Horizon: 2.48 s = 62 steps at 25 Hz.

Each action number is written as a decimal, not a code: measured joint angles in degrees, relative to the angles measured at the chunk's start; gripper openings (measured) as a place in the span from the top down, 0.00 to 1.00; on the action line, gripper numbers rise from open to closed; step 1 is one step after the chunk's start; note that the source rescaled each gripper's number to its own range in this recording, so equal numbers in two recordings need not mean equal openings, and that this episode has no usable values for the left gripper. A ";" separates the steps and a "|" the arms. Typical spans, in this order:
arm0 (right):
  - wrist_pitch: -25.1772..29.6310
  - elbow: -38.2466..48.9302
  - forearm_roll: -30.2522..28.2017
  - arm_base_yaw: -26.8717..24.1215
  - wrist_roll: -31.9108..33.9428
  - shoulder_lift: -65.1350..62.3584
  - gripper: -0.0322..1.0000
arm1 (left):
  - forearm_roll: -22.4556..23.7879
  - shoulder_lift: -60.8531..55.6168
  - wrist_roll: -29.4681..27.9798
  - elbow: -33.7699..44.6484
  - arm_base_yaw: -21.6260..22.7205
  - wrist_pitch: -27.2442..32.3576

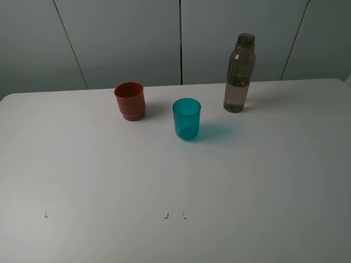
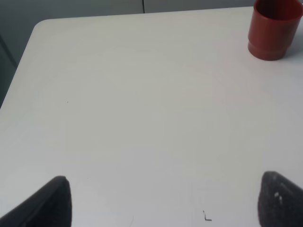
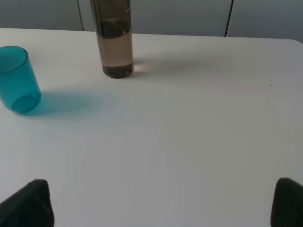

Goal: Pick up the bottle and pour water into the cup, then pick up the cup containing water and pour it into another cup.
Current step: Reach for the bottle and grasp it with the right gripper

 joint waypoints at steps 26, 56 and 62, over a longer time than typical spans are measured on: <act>0.00 0.00 0.00 0.00 0.00 0.00 0.00 | 0.00 0.00 -0.39 0.00 0.00 0.00; 0.00 0.00 1.83 0.00 0.00 0.03 0.00 | 0.00 0.00 0.00 0.00 0.00 0.00; -3.72 -2.61 3.68 0.00 0.00 6.15 0.00 | 0.00 0.00 -0.39 0.00 0.00 0.00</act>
